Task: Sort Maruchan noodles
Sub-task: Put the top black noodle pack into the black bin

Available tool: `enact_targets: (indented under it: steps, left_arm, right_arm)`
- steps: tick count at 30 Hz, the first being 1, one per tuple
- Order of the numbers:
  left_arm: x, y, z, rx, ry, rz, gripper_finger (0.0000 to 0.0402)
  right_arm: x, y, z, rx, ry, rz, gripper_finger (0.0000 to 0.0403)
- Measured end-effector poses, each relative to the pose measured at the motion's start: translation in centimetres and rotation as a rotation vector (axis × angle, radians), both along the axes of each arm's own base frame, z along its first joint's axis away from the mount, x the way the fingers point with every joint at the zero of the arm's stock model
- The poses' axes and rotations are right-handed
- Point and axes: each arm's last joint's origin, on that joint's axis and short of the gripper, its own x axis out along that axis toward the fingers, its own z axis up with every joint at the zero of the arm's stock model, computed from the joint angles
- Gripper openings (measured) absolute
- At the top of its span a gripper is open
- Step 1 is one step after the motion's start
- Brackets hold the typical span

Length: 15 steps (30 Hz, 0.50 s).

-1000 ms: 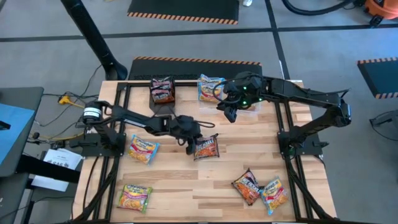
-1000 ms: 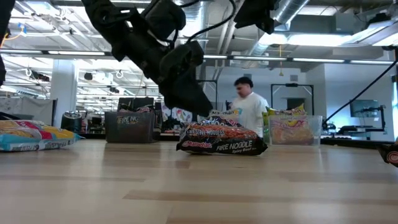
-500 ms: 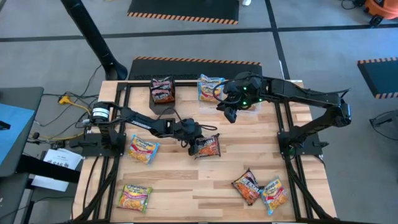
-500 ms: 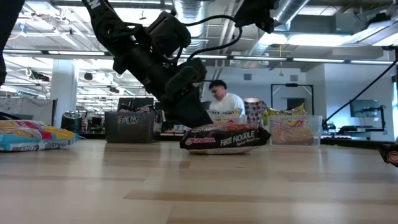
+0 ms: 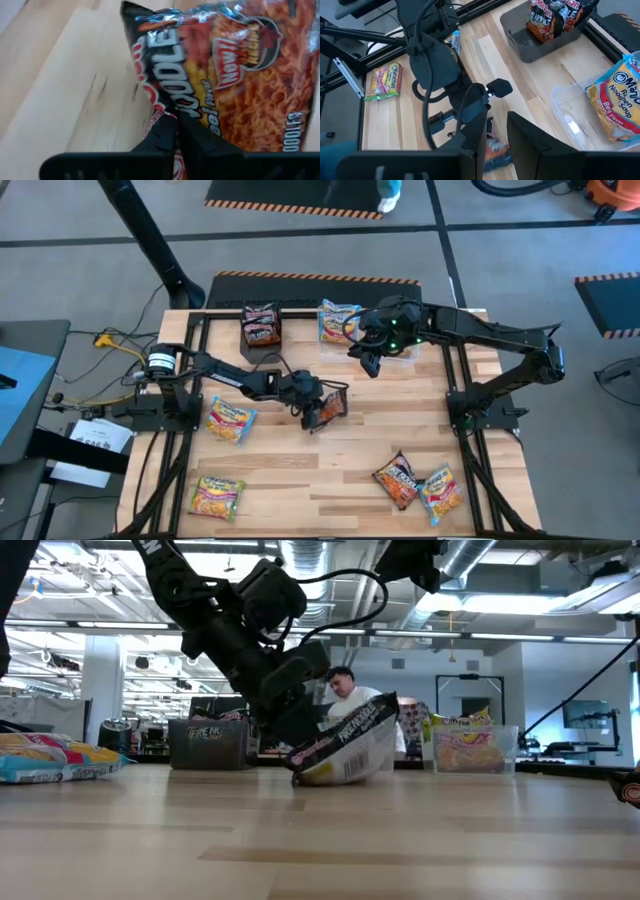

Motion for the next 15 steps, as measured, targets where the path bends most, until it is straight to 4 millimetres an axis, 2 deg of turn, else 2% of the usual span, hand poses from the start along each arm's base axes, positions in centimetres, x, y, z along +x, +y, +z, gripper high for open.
enact_targets:
  steps: [15]
  left_arm:
    - [-0.01,-0.03,-0.01,0.018,0.002,-0.022,0.0000]
  right_arm:
    - [0.00,0.00,0.00,-0.001,0.001,0.001,0.0103]
